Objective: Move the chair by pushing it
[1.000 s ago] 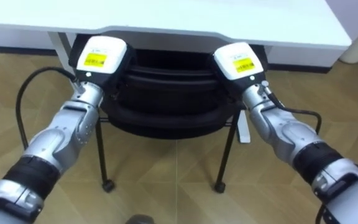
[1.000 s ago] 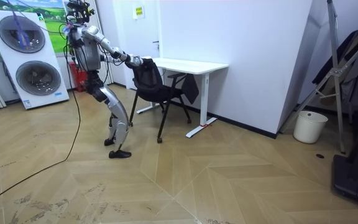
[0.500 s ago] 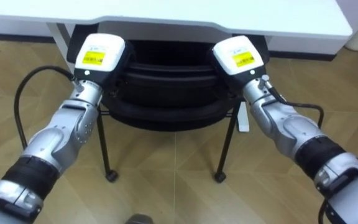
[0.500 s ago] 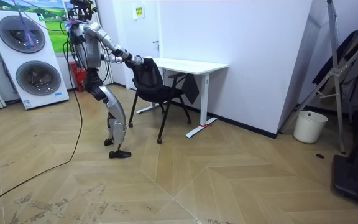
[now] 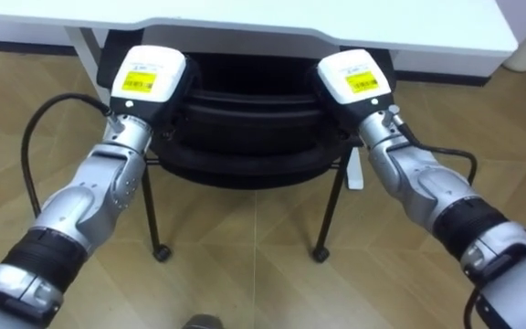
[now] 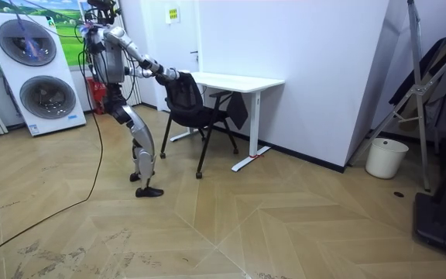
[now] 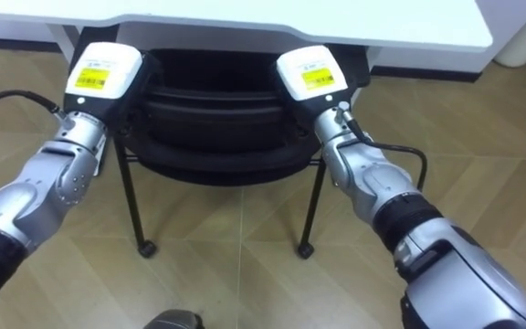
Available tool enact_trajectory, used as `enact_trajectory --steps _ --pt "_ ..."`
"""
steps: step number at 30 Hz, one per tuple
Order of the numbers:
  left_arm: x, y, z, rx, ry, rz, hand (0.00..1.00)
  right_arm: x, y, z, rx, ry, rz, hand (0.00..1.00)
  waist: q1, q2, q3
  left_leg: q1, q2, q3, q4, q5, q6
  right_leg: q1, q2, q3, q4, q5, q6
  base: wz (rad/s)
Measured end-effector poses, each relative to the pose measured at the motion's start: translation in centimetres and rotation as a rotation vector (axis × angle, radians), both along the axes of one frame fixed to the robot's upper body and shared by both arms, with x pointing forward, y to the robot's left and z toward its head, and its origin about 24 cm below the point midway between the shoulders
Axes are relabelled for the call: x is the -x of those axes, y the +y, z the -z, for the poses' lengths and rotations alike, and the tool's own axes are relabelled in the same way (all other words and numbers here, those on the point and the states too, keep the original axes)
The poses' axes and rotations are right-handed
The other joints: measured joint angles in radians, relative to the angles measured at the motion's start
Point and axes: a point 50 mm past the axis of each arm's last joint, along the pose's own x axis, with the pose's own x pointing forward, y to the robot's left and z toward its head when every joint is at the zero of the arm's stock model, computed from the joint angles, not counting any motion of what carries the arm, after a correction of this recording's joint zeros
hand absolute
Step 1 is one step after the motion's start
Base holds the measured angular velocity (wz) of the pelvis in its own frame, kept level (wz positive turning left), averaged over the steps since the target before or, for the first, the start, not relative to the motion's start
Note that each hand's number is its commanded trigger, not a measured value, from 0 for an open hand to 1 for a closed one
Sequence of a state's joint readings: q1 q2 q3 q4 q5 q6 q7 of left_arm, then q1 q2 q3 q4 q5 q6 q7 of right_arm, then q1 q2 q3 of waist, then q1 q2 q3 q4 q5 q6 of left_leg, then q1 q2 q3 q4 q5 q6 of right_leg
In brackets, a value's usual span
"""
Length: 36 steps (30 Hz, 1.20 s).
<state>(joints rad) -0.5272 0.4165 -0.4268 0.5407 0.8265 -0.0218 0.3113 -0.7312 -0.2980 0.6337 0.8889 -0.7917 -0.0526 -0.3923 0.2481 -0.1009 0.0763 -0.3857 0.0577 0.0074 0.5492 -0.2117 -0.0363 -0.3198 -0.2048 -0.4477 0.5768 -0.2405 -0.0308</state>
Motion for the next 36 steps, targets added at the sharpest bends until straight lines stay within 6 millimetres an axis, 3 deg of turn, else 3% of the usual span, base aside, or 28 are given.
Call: enact_trajectory --steps 9,17,19,20,22,25,26,27,29,30,31,32,33,34,36 --pt "-0.4 -0.9 0.0 0.082 0.016 -0.018 0.00 -0.1 -0.3 0.3 -0.045 0.046 0.034 0.00 -0.003 0.004 0.0030 0.034 0.001 0.011 -0.054 0.027 0.012 0.043 0.016 -0.003 -0.083 0.049 0.009 -0.01" --pt "-0.6 -0.7 -0.8 0.074 0.010 -0.021 0.00 -0.6 -0.6 -1.1 -0.096 0.071 0.031 0.00 -0.038 0.010 -0.0017 0.027 0.005 0.017 -0.073 0.047 0.032 0.060 0.042 -0.006 -0.164 0.110 0.016 -0.01" --pt "-0.6 -0.3 -1.3 0.015 0.004 -0.018 0.00 -0.8 -0.8 -2.4 -0.096 0.047 0.013 0.00 -0.057 0.011 -0.0034 0.029 0.004 0.022 -0.072 0.051 0.038 0.062 0.047 0.006 -0.176 0.128 0.015 -0.03" --pt "-0.6 0.0 -1.7 -0.007 0.006 -0.018 0.00 -1.0 -1.3 -4.0 -0.101 0.000 0.002 0.00 -0.075 0.013 -0.0045 0.030 0.002 0.023 -0.075 0.055 0.044 0.069 0.053 0.018 -0.190 0.139 0.019 0.00" --pt "-0.6 0.3 -1.8 -0.019 0.006 -0.033 0.00 -1.0 -2.6 -5.0 -0.067 -0.025 0.007 0.00 -0.083 0.014 -0.0054 0.051 0.002 0.033 -0.086 0.057 0.049 0.090 0.064 0.043 -0.221 0.158 0.027 -0.09" --pt "-0.5 0.5 -3.5 -0.081 -0.034 -0.015 0.00 -0.9 -3.9 -7.6 -0.006 -0.098 -0.005 0.00 -0.113 0.015 -0.0071 0.061 -0.001 0.043 -0.095 0.063 0.060 0.095 0.067 0.081 -0.234 0.170 0.037 -0.07" --pt "-0.6 1.0 -3.9 -0.117 -0.037 -0.024 0.00 -0.6 -4.4 -10.2 -0.012 -0.190 -0.020 0.00 -0.116 0.016 -0.0088 0.067 -0.002 0.054 -0.099 0.064 0.061 0.096 0.068 0.093 -0.239 0.175 0.039 -0.19" --pt "-0.5 1.2 -5.0 -0.163 -0.055 -0.018 0.00 -0.2 -5.7 -13.8 -0.044 -0.332 0.001 0.00 -0.112 0.019 -0.0127 0.065 -0.002 0.057 -0.101 0.065 0.062 0.099 0.076 0.096 -0.259 0.186 0.042 -0.21" --pt "-0.4 1.6 -5.1 -0.185 -0.033 -0.013 0.00 0.2 -7.5 -18.3 -0.143 -0.540 0.060 0.00 -0.117 0.025 -0.0205 0.093 0.002 0.056 -0.114 0.065 0.062 0.142 0.090 0.097 -0.310 0.205 0.045 -0.01" --pt "-0.4 1.5 -5.0 -0.191 -0.024 -0.005 0.00 0.6 -8.7 -19.7 -0.213 -0.633 0.112 0.00 -0.123 0.024 -0.0375 0.114 0.001 0.048 -0.123 0.063 0.062 0.178 0.097 0.089 -0.341 0.211 0.049 0.18" --pt "-0.3 1.3 -5.4 -0.192 -0.040 0.003 0.00 0.8 -9.3 -20.2 -0.235 -0.668 0.131 0.00 -0.128 0.024 -0.0502 0.117 0.001 0.043 -0.122 0.061 0.062 0.188 0.101 0.094 -0.353 0.213 0.050 0.26" --pt "0.0 1.1 -7.0 -0.192 -0.109 0.028 0.00 1.4 -10.4 -21.5 -0.255 -0.738 0.161 0.00 -0.132 0.023 -0.0665 0.125 -0.001 0.037 -0.124 0.058 0.062 0.201 0.102 0.095 -0.359 0.213 0.052 0.17" --pt "0.4 1.2 -9.5 -0.145 -0.232 0.037 0.00 2.1 -11.1 -22.7 -0.261 -0.805 0.166 0.00 -0.137 0.025 -0.0737 0.144 -0.003 0.038 -0.135 0.058 0.063 0.214 0.101 0.107 -0.361 0.209 0.057 0.08" --pt "0.6 1.4 -10.6 -0.107 -0.296 0.033 0.00 2.4 -11.2 -23.1 -0.264 -0.833 0.164 0.00 -0.139 0.028 -0.0762 0.157 -0.003 0.043 -0.142 0.058 0.064 0.223 0.100 0.116 -0.363 0.208 0.060 -0.11" --pt "1.1 3.5 -13.9 0.002 -0.486 -0.027 0.00 3.0 -11.4 -23.7 -0.296 -0.898 0.155 0.00 -0.157 0.041 -0.0850 0.227 -0.018 0.059 -0.180 0.055 0.065 0.274 0.097 0.139 -0.374 0.196 0.074 -0.22"
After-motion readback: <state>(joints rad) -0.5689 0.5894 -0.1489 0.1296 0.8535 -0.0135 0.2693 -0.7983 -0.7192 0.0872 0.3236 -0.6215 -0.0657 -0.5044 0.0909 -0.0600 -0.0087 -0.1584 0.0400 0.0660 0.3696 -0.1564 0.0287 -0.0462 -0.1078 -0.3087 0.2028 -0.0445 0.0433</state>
